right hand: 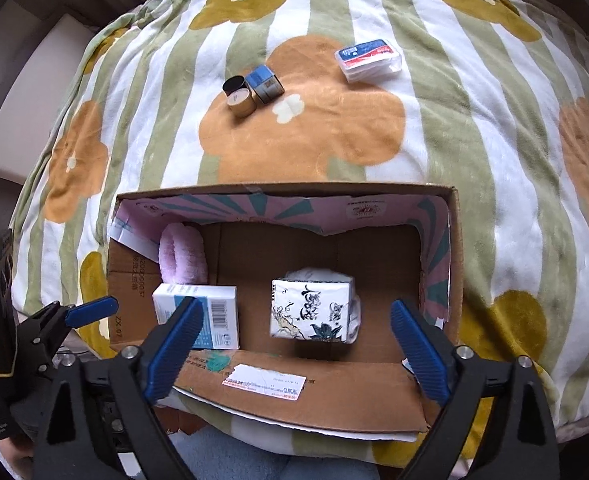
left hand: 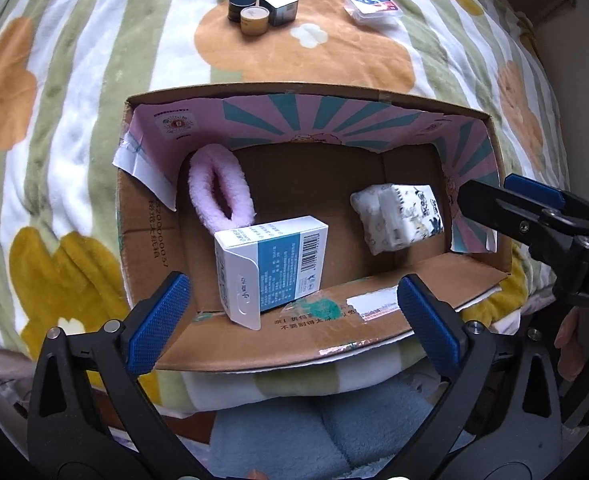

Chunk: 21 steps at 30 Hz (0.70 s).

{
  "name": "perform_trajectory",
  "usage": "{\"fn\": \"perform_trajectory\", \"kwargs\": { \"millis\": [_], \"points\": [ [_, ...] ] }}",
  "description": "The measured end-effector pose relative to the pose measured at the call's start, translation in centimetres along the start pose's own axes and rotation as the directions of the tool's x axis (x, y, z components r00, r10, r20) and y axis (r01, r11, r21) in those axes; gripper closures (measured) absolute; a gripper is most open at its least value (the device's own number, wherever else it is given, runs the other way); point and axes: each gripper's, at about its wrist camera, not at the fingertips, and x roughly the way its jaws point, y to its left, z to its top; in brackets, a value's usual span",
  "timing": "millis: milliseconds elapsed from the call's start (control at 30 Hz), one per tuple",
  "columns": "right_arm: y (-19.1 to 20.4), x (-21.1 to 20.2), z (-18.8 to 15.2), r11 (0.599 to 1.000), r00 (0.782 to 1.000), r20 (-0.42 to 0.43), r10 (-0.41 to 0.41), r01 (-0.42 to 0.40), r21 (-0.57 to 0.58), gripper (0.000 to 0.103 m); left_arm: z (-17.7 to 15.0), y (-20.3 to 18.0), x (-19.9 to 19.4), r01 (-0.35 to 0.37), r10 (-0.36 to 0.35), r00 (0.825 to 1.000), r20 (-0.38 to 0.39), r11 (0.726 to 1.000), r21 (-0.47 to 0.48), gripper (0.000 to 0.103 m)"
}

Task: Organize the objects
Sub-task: 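Lower both held items into the box and open both tools, then withdraw both tools from the box toward the remaining items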

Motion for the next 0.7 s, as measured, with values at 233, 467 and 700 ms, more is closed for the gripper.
{"fn": "perform_trajectory", "kwargs": {
  "millis": [233,467,700],
  "points": [
    [-0.2,0.0,-0.3,0.999,0.999,-0.021,-0.030,0.030,-0.025,0.005,-0.7,0.6,0.1,0.011,-0.011,1.000,-0.005,1.000,-0.020,0.000],
    [-0.3,0.0,-0.8,1.000,0.999,-0.032,-0.016,0.015,-0.026,0.005,-1.0,0.9,0.2,0.011,-0.011,1.000,-0.006,1.000,-0.025,0.000],
    [0.0,-0.9,-0.4,0.999,1.000,-0.024,-0.016,0.015,-0.045,0.005,-0.5,1.0,-1.1,0.015,-0.015,1.000,0.015,0.999,-0.031,0.000]
  ]
}}
